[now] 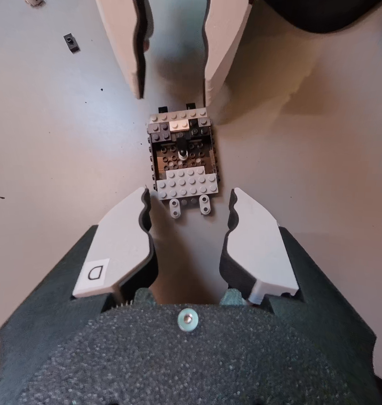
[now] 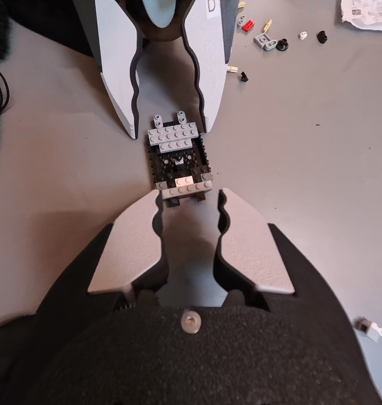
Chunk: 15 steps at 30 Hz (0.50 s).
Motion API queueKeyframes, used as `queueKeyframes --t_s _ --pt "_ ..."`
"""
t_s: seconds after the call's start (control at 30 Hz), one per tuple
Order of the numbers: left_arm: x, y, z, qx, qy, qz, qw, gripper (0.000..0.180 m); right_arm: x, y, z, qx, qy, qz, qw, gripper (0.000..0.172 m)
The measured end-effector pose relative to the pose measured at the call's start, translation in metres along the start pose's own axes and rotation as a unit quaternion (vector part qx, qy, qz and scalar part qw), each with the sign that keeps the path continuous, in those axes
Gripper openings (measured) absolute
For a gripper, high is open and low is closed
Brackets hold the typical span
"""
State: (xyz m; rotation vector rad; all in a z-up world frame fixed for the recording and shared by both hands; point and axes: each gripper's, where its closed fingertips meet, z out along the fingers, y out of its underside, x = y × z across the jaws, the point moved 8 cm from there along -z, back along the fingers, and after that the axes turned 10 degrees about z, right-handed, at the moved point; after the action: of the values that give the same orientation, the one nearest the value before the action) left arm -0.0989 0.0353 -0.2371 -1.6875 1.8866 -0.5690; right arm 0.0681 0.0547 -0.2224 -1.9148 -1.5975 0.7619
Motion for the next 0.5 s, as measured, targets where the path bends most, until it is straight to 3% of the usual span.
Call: queueKeyframes --t_s 0.17,0.3,0.5 --pt "-0.002 -0.001 -0.002 -0.005 -0.021 0.015 1.0 0.052 0.001 0.001 0.007 -0.009 -0.007 0.018 1.0 0.076" --pt "-0.001 -0.003 -0.003 -0.012 -0.047 0.05 0.998 0.052 -0.003 0.004 0.017 -0.024 -0.015 0.008 1.0 0.073" --pt "0.0 -0.004 -0.004 -0.016 -0.062 0.071 0.995 0.052 -0.001 0.005 0.018 -0.019 -0.004 -0.006 1.0 0.055"
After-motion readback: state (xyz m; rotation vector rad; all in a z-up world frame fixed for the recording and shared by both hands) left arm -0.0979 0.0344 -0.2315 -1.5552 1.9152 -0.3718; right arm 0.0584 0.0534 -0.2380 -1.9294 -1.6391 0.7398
